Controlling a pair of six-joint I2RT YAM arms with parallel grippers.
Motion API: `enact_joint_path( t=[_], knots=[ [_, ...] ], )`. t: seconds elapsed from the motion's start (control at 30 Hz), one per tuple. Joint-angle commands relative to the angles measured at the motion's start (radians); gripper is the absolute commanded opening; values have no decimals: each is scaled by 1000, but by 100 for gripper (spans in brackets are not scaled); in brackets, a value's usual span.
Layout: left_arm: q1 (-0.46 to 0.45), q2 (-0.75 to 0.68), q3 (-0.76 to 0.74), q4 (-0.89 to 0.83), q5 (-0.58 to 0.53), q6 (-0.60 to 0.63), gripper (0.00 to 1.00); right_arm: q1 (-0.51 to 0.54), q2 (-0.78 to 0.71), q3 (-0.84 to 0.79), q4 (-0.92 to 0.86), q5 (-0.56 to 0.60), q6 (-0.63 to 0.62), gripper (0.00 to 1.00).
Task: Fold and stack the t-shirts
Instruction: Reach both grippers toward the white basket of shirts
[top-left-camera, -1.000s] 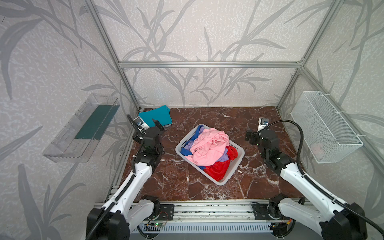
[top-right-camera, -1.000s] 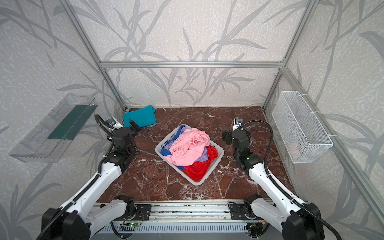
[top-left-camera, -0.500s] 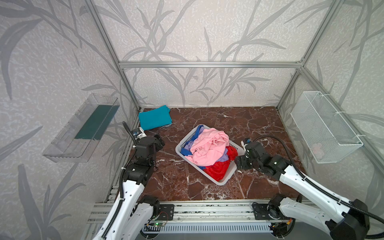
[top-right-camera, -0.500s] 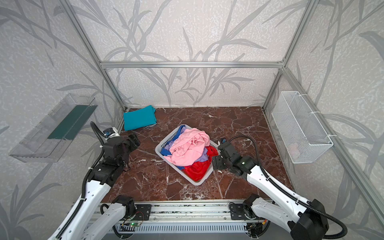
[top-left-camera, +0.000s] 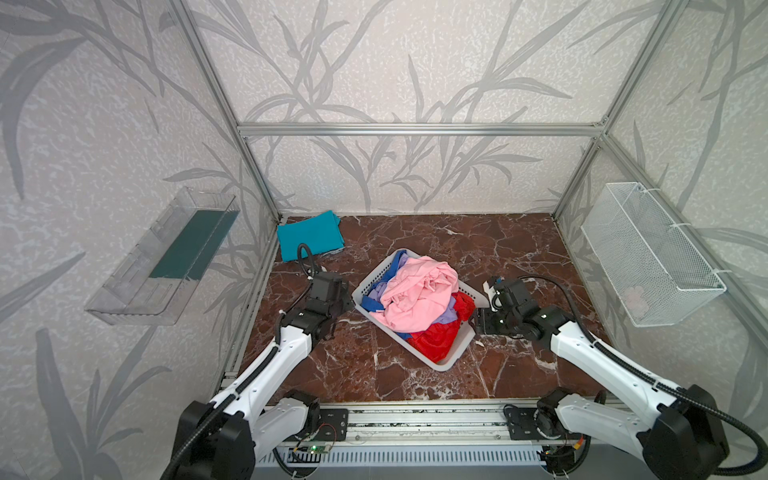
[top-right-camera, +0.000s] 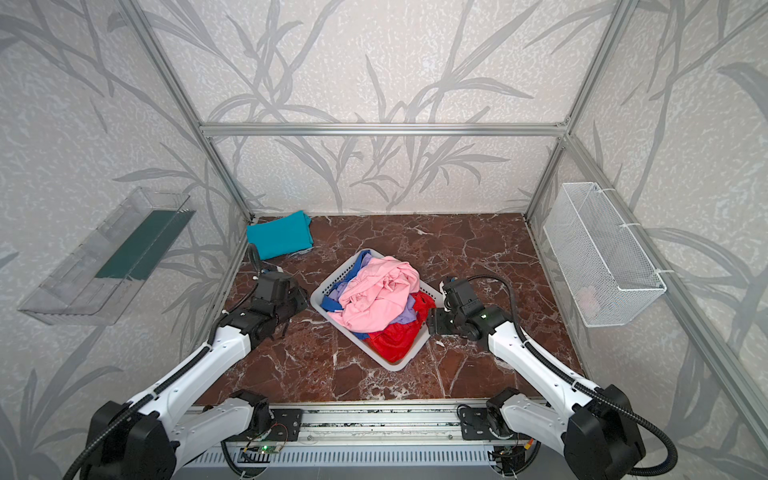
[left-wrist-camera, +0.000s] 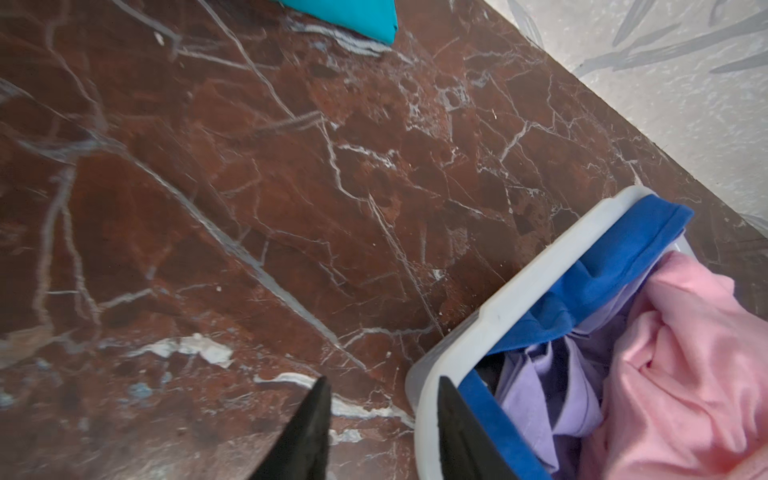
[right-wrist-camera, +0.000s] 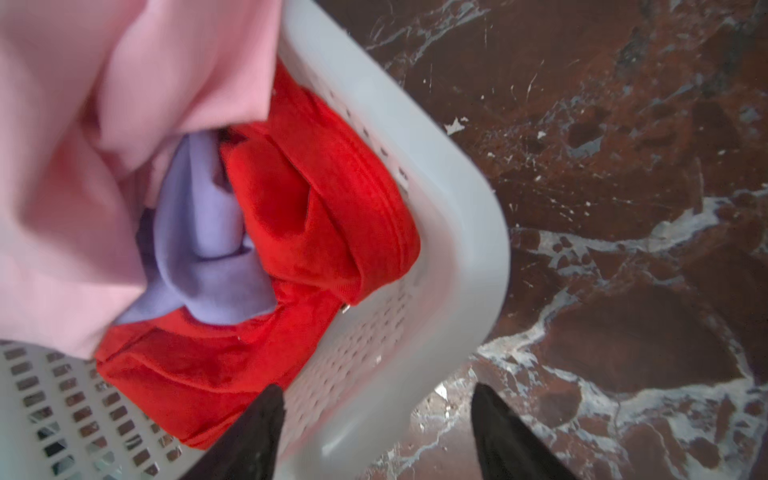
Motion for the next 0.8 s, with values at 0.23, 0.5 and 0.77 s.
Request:
enact_joint_path(
  t=[0.23, 0.5, 0.77],
  knots=[
    [-54, 174, 40, 144, 55, -28, 41, -178, 191, 123, 102, -51, -21, 46],
    [-233, 325, 70, 236, 79, -132, 43, -232, 366, 315, 119, -28, -66, 47],
    [-446, 520, 243, 301, 113, -198, 43, -227, 382, 500, -24, 133, -90, 99]
  ],
)
